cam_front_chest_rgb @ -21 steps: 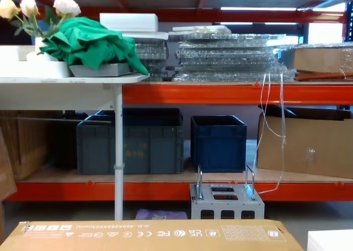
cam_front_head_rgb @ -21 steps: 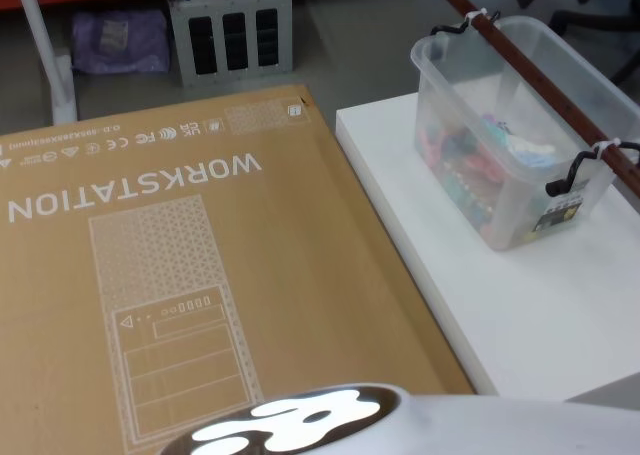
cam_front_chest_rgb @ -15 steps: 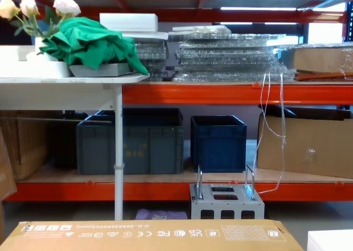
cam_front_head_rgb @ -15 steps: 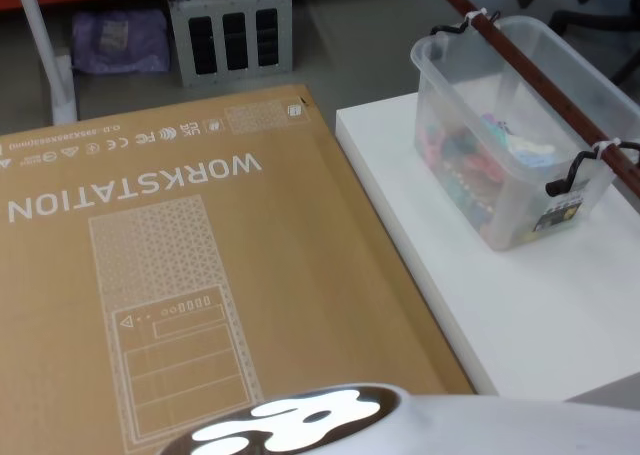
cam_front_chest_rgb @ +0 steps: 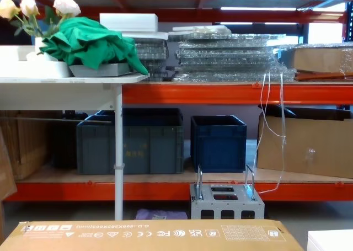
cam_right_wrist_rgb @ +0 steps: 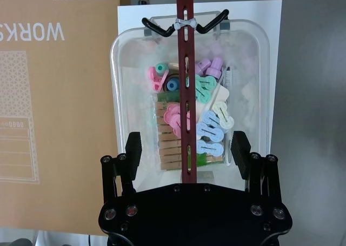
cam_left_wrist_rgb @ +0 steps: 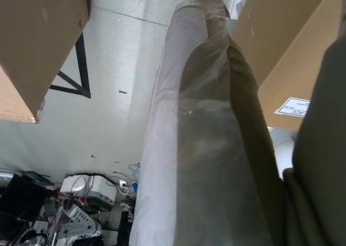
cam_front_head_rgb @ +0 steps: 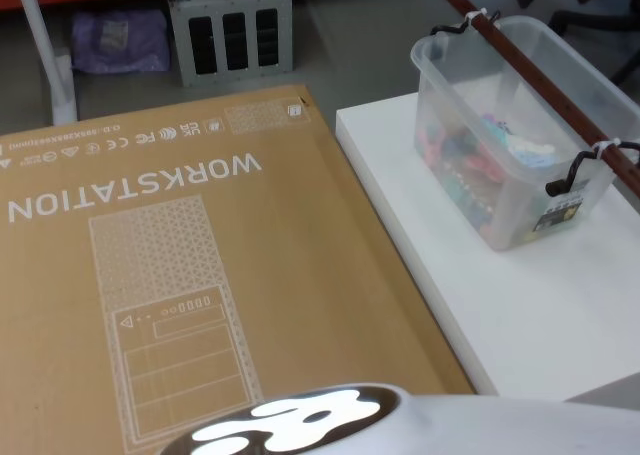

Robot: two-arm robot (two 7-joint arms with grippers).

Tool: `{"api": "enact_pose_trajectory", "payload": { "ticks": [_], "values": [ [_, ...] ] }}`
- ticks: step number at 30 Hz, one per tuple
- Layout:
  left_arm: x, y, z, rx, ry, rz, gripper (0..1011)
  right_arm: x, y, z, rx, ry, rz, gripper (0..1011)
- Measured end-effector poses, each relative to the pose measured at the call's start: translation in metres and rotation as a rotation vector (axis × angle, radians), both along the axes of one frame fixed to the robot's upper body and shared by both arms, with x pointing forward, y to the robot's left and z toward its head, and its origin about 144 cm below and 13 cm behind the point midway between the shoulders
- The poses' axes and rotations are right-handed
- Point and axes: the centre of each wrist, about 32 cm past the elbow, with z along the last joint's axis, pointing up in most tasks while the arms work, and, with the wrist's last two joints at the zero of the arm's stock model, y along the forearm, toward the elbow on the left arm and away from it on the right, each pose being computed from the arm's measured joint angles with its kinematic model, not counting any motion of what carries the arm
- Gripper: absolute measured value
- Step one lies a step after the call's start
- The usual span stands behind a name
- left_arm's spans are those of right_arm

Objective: Use one hand to grasp the basket and place it at the designated location.

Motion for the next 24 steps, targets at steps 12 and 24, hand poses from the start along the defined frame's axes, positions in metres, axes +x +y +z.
{"api": "enact_pose_trajectory", "payload": {
  "ticks": [12,24],
  "values": [
    [0.000,0.000,0.000,0.000,0.000,0.000,0,0.000,0.000,0.000,0.000,0.000,0.000,1000],
    [0.000,0.000,0.000,0.000,0.000,0.000,0,0.005,0.003,-0.010,-0.012,0.025,0.022,1000]
  ]
}}
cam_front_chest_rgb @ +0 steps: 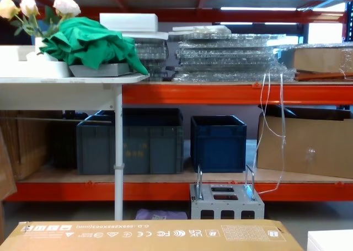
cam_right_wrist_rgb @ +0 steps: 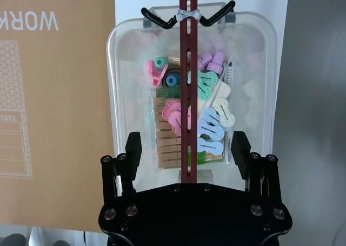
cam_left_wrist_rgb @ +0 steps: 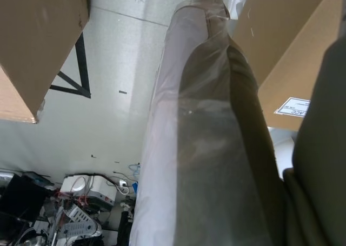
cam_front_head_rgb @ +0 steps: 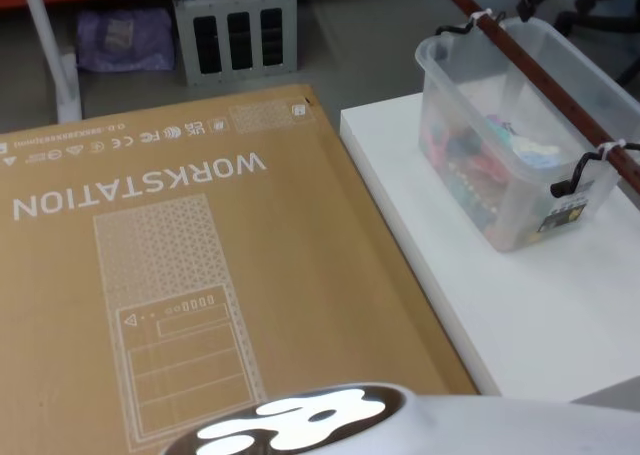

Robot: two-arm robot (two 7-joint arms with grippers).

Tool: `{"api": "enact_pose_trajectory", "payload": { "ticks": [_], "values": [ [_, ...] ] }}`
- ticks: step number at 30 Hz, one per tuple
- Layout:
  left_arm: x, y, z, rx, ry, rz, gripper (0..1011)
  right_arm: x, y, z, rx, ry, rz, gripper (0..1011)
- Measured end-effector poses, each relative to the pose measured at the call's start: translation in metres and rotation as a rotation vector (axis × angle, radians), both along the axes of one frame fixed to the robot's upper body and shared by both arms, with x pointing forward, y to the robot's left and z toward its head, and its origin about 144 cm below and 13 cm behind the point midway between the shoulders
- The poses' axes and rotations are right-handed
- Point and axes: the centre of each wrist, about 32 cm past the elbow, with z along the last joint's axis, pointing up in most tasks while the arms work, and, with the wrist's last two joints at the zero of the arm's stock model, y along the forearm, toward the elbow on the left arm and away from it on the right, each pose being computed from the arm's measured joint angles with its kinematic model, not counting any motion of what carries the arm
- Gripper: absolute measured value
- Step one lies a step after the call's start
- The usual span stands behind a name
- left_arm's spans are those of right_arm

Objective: Use one hand to grasp the basket and place it at the designated location.

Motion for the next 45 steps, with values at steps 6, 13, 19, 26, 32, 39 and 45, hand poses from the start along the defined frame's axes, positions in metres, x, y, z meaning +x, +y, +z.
{"api": "enact_pose_trajectory", "payload": {
  "ticks": [6,13,19,26,32,39,45],
  "values": [
    [0.000,0.000,0.000,0.000,0.000,0.000,0,0.003,0.001,-0.007,-0.002,0.023,0.012,1000],
    [0.000,0.000,0.000,0.000,0.000,0.000,0,0.010,0.002,-0.018,0.002,0.068,0.033,1000],
    [0.000,0.000,0.000,0.000,0.000,0.000,0,0.014,0.004,-0.028,-0.002,0.108,0.054,1000],
    [0.000,0.000,0.000,0.000,0.000,0.000,0,0.019,0.007,-0.039,-0.009,0.147,0.070,1000],
    [0.000,0.000,0.000,0.000,0.000,0.000,0,0.023,0.010,-0.048,-0.026,0.178,0.075,1000],
    [0.000,0.000,0.000,0.000,0.000,0.000,0,0.025,0.013,-0.053,-0.046,0.192,0.076,1000],
    [0.000,0.000,0.000,0.000,0.000,0.000,0,0.026,0.017,-0.057,-0.066,0.200,0.074,1000]
  ]
}}
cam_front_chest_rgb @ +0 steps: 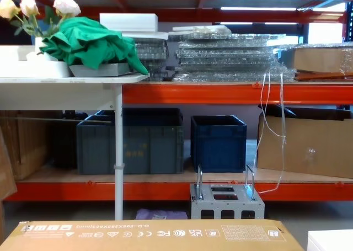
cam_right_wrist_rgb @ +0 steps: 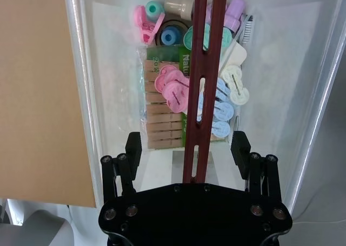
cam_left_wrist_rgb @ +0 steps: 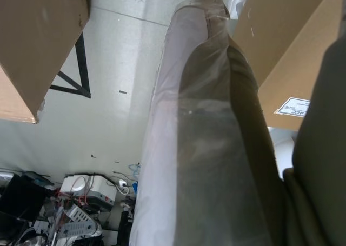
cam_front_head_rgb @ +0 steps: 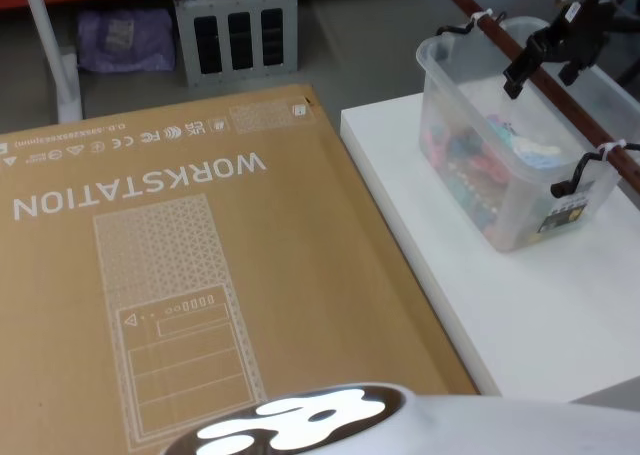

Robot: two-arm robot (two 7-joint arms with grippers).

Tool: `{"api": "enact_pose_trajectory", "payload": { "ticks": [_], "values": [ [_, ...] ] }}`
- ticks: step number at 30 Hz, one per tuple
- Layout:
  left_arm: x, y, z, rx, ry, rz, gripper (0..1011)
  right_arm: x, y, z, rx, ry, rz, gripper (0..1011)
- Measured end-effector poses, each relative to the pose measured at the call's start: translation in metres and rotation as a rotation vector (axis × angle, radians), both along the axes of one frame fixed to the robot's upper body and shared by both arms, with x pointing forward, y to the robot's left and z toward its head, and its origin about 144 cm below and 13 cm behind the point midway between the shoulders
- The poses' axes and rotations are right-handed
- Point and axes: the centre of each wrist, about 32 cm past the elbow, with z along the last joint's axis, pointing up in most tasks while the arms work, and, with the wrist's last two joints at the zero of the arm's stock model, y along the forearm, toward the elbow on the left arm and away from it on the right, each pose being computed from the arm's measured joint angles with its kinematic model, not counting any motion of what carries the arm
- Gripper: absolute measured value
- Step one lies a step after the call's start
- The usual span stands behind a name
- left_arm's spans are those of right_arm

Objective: Use one hand to grasp the basket and place it at the designated location.

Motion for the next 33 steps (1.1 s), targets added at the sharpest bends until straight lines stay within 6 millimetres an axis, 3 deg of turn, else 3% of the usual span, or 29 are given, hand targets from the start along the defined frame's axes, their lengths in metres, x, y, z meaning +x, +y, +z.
{"api": "enact_pose_trajectory", "payload": {
  "ticks": [11,33],
  "values": [
    [0.000,0.000,0.000,0.000,0.000,0.000,0,0.005,0.006,-0.014,-0.033,0.020,-0.008,1000],
    [0.000,0.000,0.000,0.000,0.000,0.000,0,0.008,0.006,-0.023,-0.043,0.036,-0.025,1000]
  ]
}}
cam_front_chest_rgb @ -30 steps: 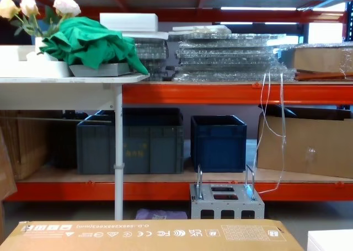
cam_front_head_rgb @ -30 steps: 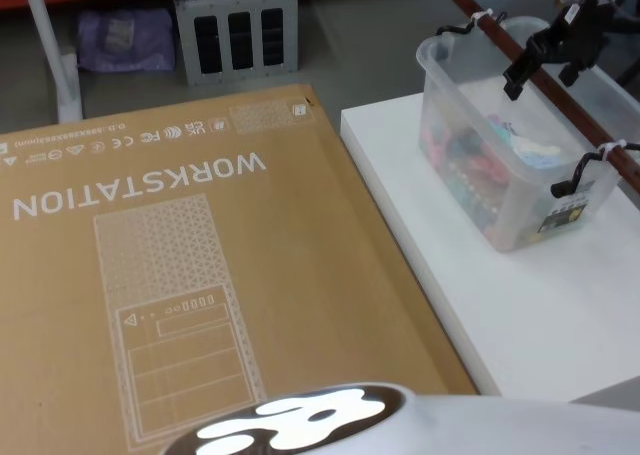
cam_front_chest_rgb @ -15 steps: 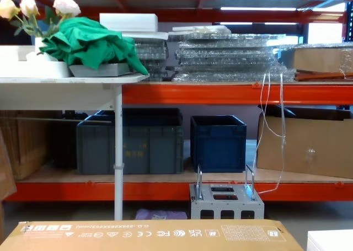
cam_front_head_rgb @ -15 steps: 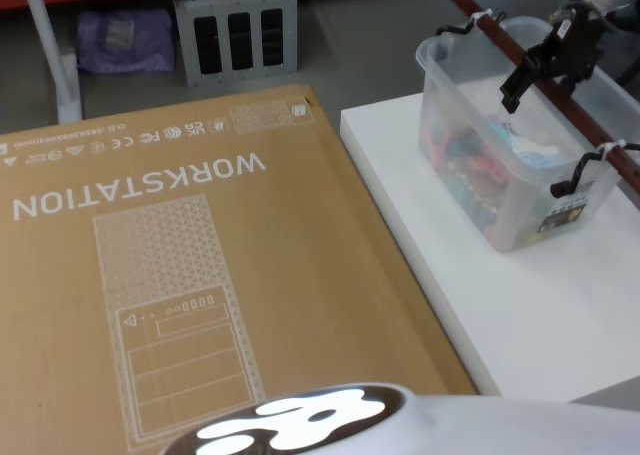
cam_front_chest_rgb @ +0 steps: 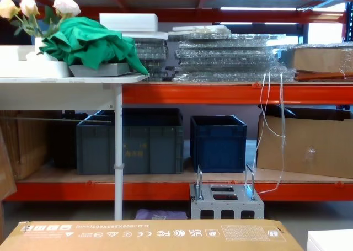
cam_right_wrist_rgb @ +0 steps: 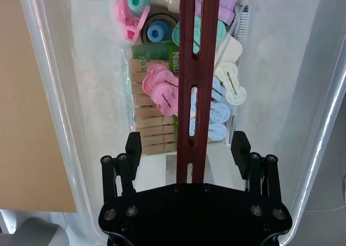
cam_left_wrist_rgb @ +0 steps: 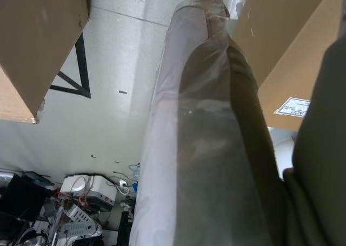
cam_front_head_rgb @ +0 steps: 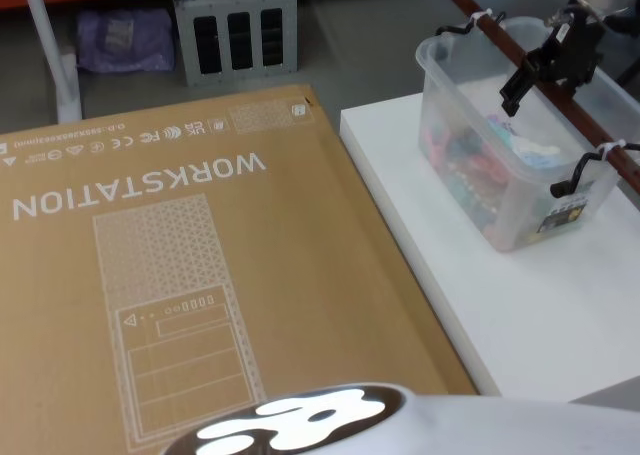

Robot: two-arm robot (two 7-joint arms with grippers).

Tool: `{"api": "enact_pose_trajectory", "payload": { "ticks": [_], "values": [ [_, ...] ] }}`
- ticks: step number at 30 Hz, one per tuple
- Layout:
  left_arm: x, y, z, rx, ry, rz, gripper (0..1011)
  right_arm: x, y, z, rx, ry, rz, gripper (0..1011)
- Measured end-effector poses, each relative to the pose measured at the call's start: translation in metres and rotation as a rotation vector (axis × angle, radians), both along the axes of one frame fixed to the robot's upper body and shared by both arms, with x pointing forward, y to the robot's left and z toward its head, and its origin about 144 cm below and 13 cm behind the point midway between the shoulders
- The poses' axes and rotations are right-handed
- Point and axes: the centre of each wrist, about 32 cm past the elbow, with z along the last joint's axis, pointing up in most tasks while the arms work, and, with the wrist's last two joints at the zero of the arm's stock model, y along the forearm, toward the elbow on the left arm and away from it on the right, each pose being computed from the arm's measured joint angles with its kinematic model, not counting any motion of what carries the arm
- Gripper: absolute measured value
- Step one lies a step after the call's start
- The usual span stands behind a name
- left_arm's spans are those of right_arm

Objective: Use one hand to grasp the basket and place it at the designated location.

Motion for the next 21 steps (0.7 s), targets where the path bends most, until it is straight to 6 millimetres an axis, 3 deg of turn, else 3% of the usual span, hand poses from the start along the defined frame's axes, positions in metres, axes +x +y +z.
{"api": "enact_pose_trajectory", "payload": {
  "ticks": [21],
  "values": [
    [0.0000,0.0000,0.0000,0.000,0.000,0.000,0,-0.0012,-0.0031,0.0009,0.007,-0.011,-0.012,1000]
  ]
}}
